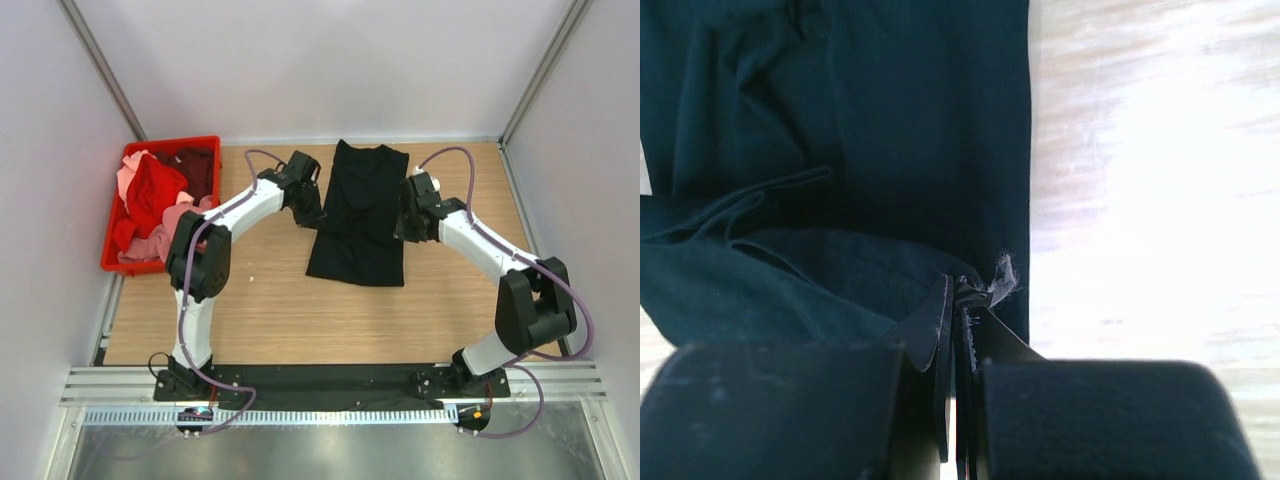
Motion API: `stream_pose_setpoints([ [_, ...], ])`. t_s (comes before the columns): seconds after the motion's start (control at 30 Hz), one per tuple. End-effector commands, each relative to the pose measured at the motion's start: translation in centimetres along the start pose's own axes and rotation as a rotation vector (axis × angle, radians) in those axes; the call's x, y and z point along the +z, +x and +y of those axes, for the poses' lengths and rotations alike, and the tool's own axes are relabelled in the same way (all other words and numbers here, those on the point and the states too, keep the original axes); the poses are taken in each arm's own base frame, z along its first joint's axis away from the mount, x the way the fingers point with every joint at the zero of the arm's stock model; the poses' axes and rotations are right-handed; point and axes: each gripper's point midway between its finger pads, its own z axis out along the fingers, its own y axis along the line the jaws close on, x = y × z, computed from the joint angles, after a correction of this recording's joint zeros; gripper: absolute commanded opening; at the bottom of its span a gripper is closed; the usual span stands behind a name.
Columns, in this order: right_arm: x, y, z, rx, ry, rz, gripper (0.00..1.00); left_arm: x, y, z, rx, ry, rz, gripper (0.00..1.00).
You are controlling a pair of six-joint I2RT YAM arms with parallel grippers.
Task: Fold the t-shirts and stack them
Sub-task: Fold the tshirt
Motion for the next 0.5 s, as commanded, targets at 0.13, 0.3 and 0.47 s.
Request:
stream_pose_setpoints([
  [0.13, 0.6, -5.2, 0.6, 0.023, -0.042, -0.090, 0.01, -0.3, -4.3, -1.4, 0.006, 0.069, -0.061, 0.00],
  [0.3, 1.2, -6.4, -0.3, 0.052, -0.053, -0.093, 0.01, -0.2, -6.7, -1.9, -0.023, 0.119, -0.106, 0.00],
  [0.47, 2.0, -7.6, -0.5, 0.072, -0.070, -0.095, 0.01, 1.7, -8.4, -1.7, -0.057, 0.158, -0.100, 0.00],
])
